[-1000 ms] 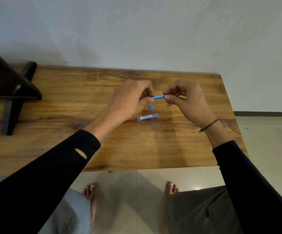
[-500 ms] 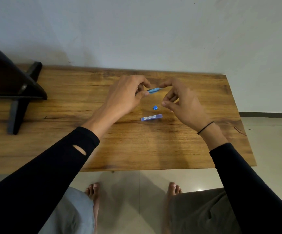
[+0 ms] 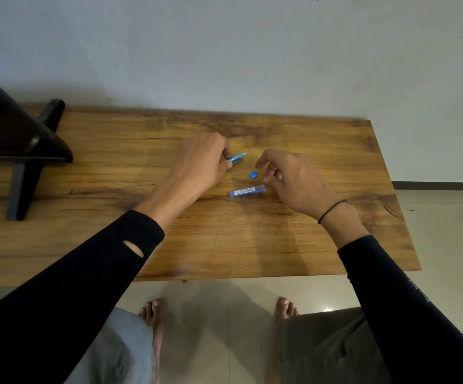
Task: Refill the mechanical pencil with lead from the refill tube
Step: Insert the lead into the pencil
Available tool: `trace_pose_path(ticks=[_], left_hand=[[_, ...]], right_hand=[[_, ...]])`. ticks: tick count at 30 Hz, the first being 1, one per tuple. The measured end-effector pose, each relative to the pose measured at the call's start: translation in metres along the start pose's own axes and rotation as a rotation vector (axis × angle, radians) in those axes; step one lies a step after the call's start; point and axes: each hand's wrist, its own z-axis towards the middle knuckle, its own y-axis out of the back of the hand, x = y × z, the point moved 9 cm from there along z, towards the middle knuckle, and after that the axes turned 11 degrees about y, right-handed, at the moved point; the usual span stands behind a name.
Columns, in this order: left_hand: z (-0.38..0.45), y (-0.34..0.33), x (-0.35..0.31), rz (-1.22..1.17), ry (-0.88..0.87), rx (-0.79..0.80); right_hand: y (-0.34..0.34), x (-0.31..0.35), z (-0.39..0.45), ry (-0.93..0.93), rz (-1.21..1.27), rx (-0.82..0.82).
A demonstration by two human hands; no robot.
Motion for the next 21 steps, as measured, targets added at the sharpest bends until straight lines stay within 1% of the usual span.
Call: trace_pose_path(ticks=[3, 5, 7, 8, 10, 12, 15, 18, 19, 21], left_hand=[[0.002, -0.001, -0.001, -0.076, 0.0, 0.022], [0.004, 0.002, -0.004, -0.258, -0.009, 0.064], [0.002, 0.007, -0.015, -0.473, -0.074, 0.116], [-0.001, 0.01, -0.022, -0.538, -0.112, 0.123], [-0.005, 0.014, -0.029, -0.625, -0.137, 0.11], [-0.006, 0.019, -0.03, -0.707, -0.126, 0.092], [-0.001, 0.034, -0.026, -0.818, -0.079, 0.074], [0.003, 0.058, -0.016, -0.912, 0.042, -0.026], [0.004, 0.065, -0.012, -0.963, 0.087, -0.064], [0.005, 0.08, -0.002, -1.068, 0.172, -0.135]], right_hand=[[0.007, -0.002, 0.001, -0.029, 0.073, -0.082], [0.014, -0.007, 0.001, -0.126, 0.241, -0.195], [0.01, -0.012, 0.001, -0.245, 0.546, -0.288], [0.006, -0.01, 0.001, -0.272, 0.723, -0.315], [-0.002, 0.0, 0.005, -0.287, 1.058, -0.355], [-0.004, 0.01, 0.007, -0.303, 1.297, -0.418], [0.012, 0.019, 0.012, -0.343, 1.512, -0.577], [0.048, 0.03, 0.012, -0.352, 1.778, -0.806], [0.063, 0.038, 0.012, -0.327, 1.874, -0.85], [0.095, 0.06, 0.013, -0.224, 2.005, -0.851]])
